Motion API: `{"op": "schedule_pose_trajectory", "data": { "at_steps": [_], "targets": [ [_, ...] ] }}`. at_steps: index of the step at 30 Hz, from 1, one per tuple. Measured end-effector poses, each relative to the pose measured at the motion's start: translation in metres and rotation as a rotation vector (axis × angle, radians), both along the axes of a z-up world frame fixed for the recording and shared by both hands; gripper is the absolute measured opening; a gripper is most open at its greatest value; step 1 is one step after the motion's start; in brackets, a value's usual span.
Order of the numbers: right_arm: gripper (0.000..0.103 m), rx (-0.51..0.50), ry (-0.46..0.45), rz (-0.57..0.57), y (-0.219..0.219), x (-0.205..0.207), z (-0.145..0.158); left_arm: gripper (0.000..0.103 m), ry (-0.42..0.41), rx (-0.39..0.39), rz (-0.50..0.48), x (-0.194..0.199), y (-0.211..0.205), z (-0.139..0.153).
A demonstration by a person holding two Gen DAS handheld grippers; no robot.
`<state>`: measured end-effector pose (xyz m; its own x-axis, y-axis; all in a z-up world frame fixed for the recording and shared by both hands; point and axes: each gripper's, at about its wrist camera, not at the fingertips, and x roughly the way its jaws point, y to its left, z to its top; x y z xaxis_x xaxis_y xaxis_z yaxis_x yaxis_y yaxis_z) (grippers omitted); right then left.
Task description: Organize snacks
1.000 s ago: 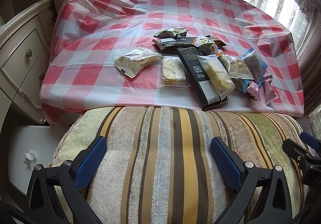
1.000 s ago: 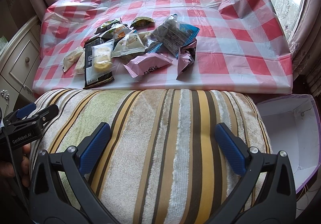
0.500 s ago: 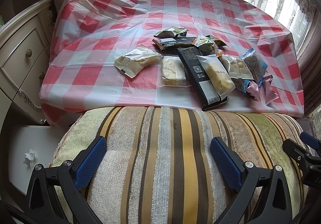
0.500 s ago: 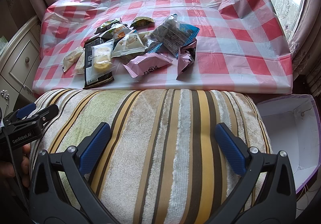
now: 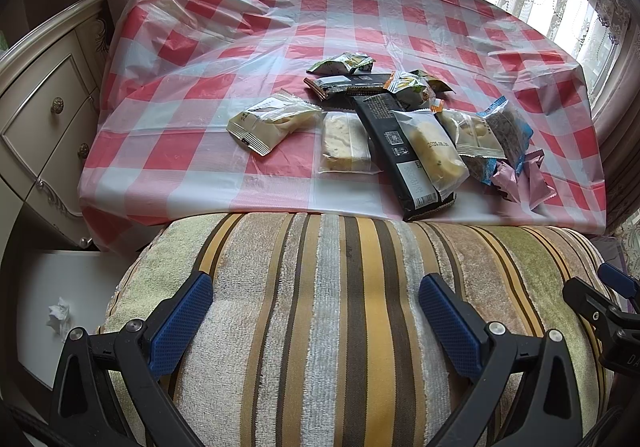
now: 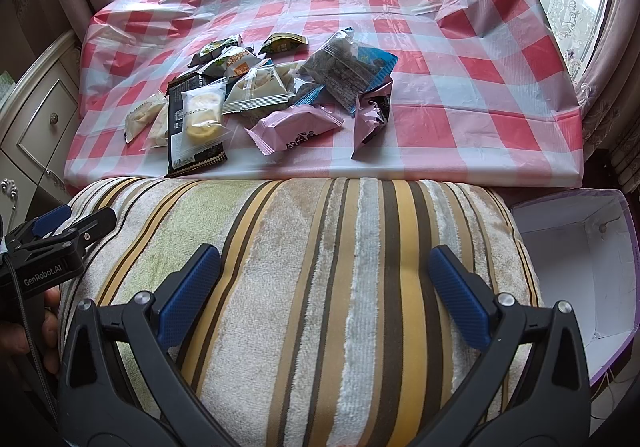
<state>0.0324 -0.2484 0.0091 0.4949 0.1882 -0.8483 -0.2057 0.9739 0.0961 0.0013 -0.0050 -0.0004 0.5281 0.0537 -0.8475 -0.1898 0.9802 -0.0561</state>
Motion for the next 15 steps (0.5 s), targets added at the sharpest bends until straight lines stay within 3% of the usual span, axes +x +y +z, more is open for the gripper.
{"op": "schedule_pose_trajectory", "data": {
  "at_steps": [15],
  "targets": [
    [0.103, 0.000, 0.003, 0.003, 0.0003, -0.0004, 0.0005, 0.103, 0.000, 0.000, 0.000, 0.0000, -0.0001, 0.0000]
  ]
}}
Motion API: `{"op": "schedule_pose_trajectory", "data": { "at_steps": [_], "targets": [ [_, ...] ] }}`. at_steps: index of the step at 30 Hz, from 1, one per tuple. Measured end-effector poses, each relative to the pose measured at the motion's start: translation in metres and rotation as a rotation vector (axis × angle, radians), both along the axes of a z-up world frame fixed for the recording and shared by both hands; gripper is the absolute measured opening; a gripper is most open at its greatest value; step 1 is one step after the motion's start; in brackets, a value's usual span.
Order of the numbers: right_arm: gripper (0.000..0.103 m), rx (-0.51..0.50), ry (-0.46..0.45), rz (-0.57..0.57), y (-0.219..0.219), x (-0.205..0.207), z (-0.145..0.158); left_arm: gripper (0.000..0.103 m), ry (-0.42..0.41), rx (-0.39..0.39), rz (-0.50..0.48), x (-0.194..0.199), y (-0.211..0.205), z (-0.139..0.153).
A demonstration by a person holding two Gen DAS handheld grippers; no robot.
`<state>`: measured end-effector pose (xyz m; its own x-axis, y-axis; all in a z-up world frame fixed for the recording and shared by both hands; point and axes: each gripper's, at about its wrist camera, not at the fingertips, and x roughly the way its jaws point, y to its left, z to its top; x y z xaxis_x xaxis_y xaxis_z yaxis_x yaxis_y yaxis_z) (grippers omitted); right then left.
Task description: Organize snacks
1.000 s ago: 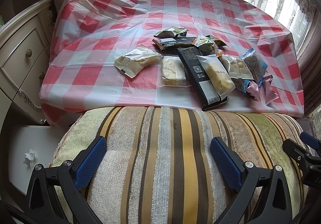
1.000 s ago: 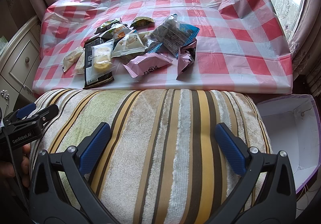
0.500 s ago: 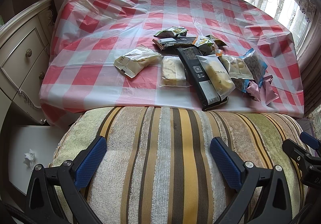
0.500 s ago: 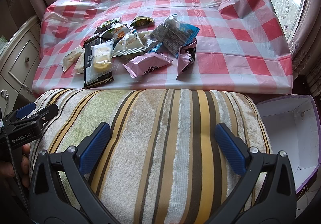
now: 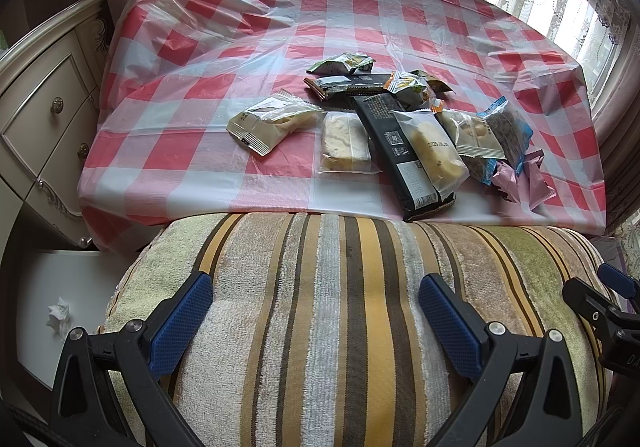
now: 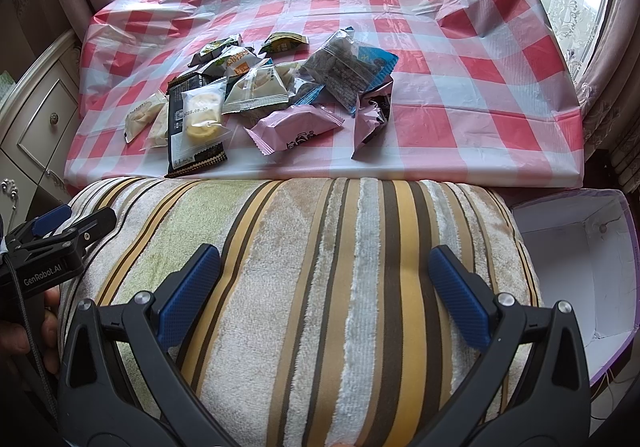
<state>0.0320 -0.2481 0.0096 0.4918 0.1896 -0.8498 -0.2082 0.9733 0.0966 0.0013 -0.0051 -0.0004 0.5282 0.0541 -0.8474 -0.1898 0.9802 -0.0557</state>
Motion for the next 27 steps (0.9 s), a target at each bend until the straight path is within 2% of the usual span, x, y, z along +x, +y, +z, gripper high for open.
{"op": "schedule_pose_trajectory", "data": {
  "at_steps": [11, 15, 18, 27],
  "targets": [
    [0.103, 0.019, 0.063, 0.014, 0.000, 0.027, -0.002, 0.103, -0.007, -0.003, -0.001, 0.013, 0.002, 0.003],
    [0.103, 0.067, 0.064, 0.007, -0.003, 0.041, 0.001, 0.095, -0.020, -0.018, -0.022, 0.025, -0.002, 0.007],
    [0.103, 0.096, 0.078, -0.021, -0.010, 0.056, -0.001, 0.092, -0.030, -0.036, -0.051, 0.038, -0.008, 0.010],
    [0.103, 0.050, 0.057, -0.060, -0.016, 0.105, -0.006, 0.084, -0.023, -0.060, -0.103, 0.086, -0.038, 0.015]
  ]
}}
